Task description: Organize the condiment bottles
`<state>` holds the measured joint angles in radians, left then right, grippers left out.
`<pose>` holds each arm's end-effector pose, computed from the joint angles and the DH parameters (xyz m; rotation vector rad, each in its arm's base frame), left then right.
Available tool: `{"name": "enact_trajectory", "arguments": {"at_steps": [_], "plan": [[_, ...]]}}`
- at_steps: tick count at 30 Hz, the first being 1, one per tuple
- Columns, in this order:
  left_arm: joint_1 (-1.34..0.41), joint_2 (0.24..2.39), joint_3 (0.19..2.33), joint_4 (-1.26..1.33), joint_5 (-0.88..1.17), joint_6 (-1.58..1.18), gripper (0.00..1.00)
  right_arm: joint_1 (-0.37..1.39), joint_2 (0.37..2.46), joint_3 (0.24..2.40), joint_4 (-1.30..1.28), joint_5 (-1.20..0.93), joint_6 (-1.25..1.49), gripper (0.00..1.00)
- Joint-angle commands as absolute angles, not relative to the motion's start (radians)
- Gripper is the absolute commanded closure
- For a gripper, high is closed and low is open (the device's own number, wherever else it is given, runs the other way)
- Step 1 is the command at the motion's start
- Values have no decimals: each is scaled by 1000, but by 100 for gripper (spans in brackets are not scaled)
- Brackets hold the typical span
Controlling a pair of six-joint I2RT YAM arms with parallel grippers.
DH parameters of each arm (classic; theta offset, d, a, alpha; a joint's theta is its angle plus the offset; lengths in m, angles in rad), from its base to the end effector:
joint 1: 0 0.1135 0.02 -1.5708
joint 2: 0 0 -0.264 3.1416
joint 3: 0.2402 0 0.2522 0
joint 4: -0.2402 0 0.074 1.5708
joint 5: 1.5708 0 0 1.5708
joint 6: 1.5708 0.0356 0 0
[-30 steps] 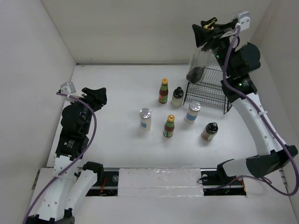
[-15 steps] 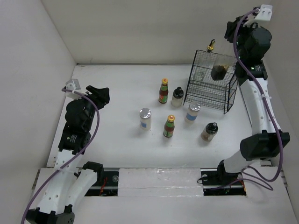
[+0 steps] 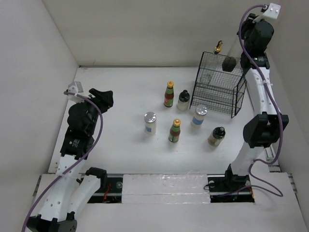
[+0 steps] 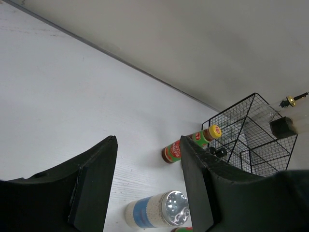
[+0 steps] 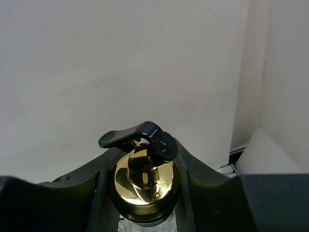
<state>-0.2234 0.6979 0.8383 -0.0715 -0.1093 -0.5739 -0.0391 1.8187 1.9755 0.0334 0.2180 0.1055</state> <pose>0.1579 -0.0319 0.3844 -0.3539 1.4863 -0.5574 0.4235 -0.0243 0.4875 0.2808 1.3570 -0.0950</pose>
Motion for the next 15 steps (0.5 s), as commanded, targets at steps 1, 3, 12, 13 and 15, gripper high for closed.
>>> {"name": "enact_trajectory", "arguments": {"at_steps": [1,3,12,13,15], "plan": [[-227,689,884,-18,-103,-571,49,-43,1813,2079,216,278,112,91],[-227,689,884,-28,-103,-571,49,-43,1844,2092,227,278,112,91],[-227,689,884,-28,-112,-561,49,-25,1862,2004,278,328,112,91],[-227,689,884,-28,-112,-561,49,-25,1862,1988,291,328,112,91],[-227,689,884,-28,-112,-561,49,-14,1862,1954,311,328,112,91]]}}
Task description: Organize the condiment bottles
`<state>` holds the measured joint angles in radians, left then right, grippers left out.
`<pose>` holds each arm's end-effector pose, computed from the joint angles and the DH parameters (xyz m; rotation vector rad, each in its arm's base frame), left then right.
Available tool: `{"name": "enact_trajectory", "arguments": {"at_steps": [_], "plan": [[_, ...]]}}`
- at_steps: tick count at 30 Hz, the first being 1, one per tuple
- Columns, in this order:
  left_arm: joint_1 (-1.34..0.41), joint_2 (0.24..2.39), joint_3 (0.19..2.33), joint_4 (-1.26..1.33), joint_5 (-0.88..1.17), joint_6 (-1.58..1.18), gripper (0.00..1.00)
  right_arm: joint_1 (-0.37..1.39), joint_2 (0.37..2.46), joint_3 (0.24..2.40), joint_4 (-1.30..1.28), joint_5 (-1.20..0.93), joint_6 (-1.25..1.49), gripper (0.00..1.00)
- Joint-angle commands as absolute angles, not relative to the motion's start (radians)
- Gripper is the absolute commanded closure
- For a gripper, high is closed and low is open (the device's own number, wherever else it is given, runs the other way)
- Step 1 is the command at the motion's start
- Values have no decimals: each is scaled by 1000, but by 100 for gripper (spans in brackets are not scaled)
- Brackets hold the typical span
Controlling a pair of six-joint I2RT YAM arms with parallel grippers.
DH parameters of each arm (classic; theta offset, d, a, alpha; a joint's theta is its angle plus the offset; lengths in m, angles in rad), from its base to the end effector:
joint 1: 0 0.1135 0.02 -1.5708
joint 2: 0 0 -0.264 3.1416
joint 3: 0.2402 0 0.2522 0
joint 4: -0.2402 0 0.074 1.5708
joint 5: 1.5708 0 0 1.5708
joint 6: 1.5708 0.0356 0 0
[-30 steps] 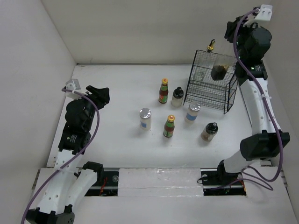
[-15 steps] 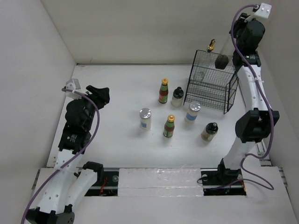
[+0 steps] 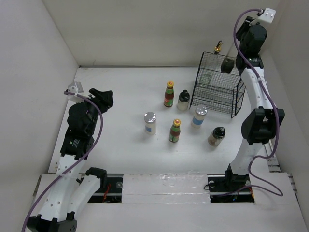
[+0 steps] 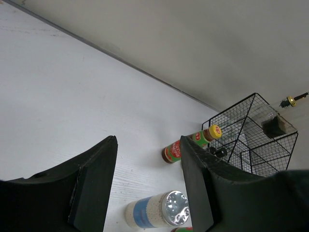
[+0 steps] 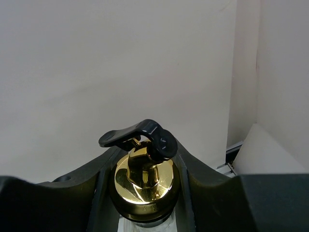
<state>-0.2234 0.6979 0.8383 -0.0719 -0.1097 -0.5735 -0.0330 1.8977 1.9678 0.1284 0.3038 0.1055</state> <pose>0.1579 -0.0319 0.3843 -0.3540 1.4866 -0.5567 0.4502 -0.0255 0.4618 0.3476 1.3387 -0.1478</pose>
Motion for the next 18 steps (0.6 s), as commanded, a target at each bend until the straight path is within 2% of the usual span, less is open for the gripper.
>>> {"name": "enact_trajectory", "arguments": {"at_steps": [1,9,18], "plan": [[-227,689,884,-28,-112,-561,49,-14,1862,1918,339,328,112,91],[-227,678,884,-28,-112,-561,49,15,1875,1798,377,348,101,91],[-227,680,884,-28,-100,-561,49,46,1875,1665,423,387,89,87]]}}
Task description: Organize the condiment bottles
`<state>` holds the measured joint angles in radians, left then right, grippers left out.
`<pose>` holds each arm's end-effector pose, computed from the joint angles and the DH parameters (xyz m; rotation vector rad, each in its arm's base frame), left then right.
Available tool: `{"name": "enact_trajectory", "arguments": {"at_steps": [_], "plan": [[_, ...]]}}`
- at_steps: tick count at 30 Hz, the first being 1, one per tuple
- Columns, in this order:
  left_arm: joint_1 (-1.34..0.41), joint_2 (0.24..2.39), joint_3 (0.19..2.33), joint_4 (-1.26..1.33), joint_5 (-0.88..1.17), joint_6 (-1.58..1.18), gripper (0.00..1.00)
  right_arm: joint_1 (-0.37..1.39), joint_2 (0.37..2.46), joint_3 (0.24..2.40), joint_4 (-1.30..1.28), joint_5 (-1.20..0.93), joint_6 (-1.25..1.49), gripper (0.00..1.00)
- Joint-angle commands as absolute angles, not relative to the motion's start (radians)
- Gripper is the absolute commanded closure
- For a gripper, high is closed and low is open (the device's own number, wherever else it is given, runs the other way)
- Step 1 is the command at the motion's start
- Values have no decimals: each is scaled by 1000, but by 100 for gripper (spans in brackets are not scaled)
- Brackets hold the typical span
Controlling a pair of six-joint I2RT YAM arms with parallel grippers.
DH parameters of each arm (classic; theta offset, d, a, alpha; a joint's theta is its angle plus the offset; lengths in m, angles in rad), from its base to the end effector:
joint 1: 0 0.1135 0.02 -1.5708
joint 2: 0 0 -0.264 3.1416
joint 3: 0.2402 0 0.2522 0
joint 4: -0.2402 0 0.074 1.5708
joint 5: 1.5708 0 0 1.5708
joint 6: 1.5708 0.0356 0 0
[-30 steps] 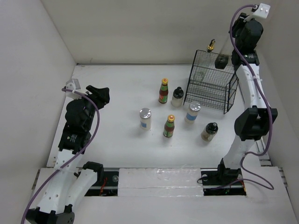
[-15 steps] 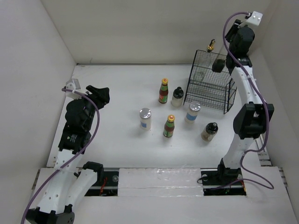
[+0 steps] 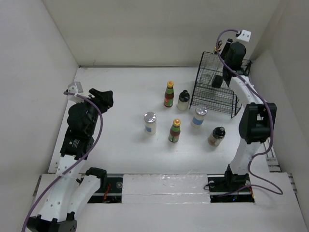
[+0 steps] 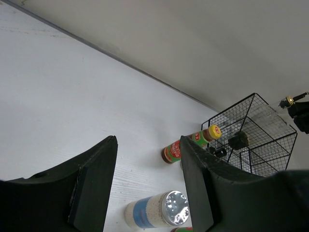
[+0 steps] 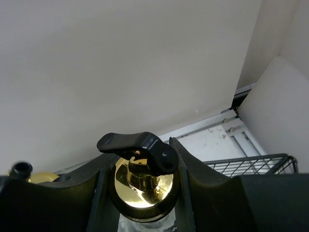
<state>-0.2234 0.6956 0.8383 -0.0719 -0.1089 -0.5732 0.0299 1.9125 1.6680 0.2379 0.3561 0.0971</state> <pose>0.1573 -0.0318 0.3846 -0.3528 1.4846 -0.5577 0.4682 0.0016 0.3604 0.3301 1.5450 -0.1813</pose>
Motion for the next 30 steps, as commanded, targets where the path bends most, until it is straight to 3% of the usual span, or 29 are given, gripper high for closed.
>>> {"name": "enact_trajectory", "arguments": {"at_steps": [1,3,10,15,21,24,27,28,30], "plan": [[-227,680,873,-28,-100,-561,49,46,1875,1655,423,387,89,85],[-227,670,873,-28,-100,-561,49,46,1875,1634,423,399,89,83],[-227,669,873,-28,-91,-561,49,55,1853,1586,436,411,89,60],[-227,669,873,-28,-91,-561,49,55,1803,1595,411,411,89,36],[-227,669,873,-28,-91,-561,45,55,1685,1594,383,393,89,25],[-227,669,873,-28,-91,-561,40,55,1629,1559,393,359,77,25],[-227,669,873,-17,-78,-561,39,93,1551,1503,393,243,67,39],[-227,669,873,-17,-78,-561,39,107,1513,1465,379,200,58,59],[-227,669,873,-17,-78,-561,39,147,1479,1412,379,84,58,80]]}}
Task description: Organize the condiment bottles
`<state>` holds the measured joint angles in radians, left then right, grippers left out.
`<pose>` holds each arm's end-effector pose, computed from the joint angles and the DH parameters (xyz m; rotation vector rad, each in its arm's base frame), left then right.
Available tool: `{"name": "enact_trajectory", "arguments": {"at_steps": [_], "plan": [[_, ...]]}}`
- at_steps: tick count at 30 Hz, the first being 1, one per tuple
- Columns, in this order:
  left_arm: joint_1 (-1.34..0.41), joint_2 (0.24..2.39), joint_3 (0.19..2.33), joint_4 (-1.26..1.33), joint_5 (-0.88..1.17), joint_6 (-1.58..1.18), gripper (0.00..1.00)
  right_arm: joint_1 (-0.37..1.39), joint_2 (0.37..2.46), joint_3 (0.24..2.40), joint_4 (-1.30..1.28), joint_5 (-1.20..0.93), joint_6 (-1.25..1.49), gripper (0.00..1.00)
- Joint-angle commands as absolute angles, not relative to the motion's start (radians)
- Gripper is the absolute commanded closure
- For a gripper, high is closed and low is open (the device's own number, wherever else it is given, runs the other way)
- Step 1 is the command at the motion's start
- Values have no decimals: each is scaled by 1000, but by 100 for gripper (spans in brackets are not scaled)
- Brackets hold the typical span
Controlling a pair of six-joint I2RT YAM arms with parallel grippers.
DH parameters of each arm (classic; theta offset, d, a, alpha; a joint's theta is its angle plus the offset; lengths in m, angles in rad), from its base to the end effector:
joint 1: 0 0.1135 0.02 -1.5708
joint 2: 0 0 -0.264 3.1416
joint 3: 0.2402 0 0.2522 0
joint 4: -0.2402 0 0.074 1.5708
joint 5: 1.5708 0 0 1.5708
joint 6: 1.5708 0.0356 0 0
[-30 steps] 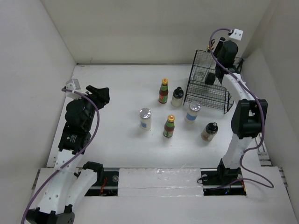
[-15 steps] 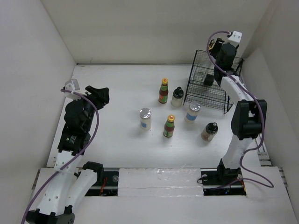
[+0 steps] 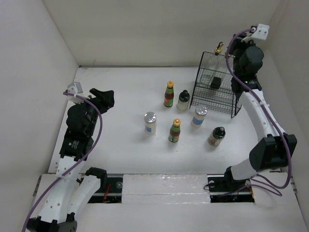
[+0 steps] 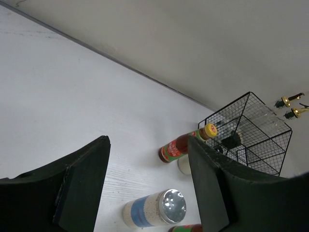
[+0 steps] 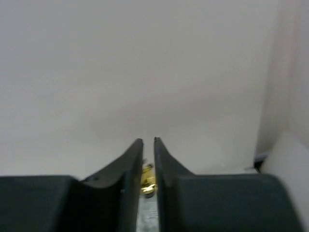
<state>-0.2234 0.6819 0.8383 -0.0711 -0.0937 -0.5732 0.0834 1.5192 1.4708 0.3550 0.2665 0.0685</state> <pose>0.1536 -0.0315 0.3866 -0.3388 1.4740 -0.5728 0.3568 0.0204 0.4579 0.2203 1.2563 -0.0377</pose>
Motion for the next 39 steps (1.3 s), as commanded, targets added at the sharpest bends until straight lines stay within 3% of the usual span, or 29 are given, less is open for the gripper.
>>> {"name": "enact_trajectory", "arguments": {"at_steps": [1,3,4,5,9,13,18,21,28,32,33,36,37,39], "plan": [[-227,669,873,-17,-78,-561,39,194,1468,1387,379,46,58,84],[-227,669,873,-17,-78,-561,39,241,1468,1329,379,-74,67,86],[-227,669,873,-17,-78,-561,39,279,1468,1318,367,-118,67,81],[-227,669,873,-17,-78,-561,39,297,1497,1318,341,-155,77,64],[-227,669,864,-17,-66,-561,39,374,1587,1327,255,-262,68,24],[-227,669,864,-17,-66,-561,39,403,1649,1316,239,-262,58,11],[-227,660,864,-6,-57,-561,39,403,1689,1316,230,-252,58,11],[-227,670,864,-15,-57,-561,39,403,1738,1339,218,-281,49,18],[-227,660,864,-15,-58,-561,39,446,1781,1344,186,-267,38,22],[-227,673,864,-6,-58,-561,39,456,1801,1335,186,-232,38,30],[-227,673,864,-6,-58,-561,39,456,1818,1344,186,-232,38,39],[-227,673,864,-6,-44,-561,39,465,1832,1358,198,-192,29,52],[-227,673,864,-6,-44,-561,39,465,1832,1358,215,-181,29,64],[-227,673,864,-6,-44,-561,39,465,1813,1345,250,-172,29,73]]}}
